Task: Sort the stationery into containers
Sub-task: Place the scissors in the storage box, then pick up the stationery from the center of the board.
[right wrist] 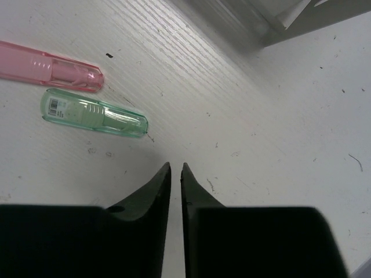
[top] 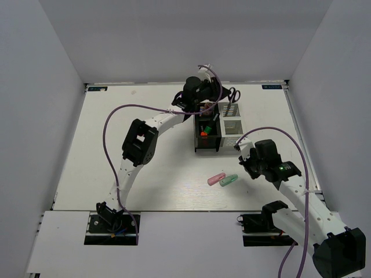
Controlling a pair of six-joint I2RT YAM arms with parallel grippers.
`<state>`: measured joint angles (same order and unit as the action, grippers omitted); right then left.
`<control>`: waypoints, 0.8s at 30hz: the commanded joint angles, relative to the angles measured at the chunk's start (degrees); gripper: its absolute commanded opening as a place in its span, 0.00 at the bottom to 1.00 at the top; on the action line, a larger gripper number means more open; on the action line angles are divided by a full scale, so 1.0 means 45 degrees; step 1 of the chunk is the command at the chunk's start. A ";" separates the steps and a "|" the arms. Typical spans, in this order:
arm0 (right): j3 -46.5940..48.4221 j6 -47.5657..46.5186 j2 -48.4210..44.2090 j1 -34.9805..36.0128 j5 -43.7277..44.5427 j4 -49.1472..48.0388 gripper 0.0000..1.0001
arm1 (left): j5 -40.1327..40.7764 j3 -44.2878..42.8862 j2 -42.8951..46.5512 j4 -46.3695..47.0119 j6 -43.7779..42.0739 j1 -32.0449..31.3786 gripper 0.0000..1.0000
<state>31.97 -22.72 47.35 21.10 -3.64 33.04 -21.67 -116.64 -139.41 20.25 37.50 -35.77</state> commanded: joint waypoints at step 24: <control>0.0495 -0.6674 0.0218 -0.0119 -0.8110 0.3258 0.40 | 0.1579 0.1013 0.7729 -1.0345 -0.5238 -0.1616 0.69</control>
<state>32.53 -34.46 47.07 20.71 -24.12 39.20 -22.15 -114.48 -121.36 -1.26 26.41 -37.67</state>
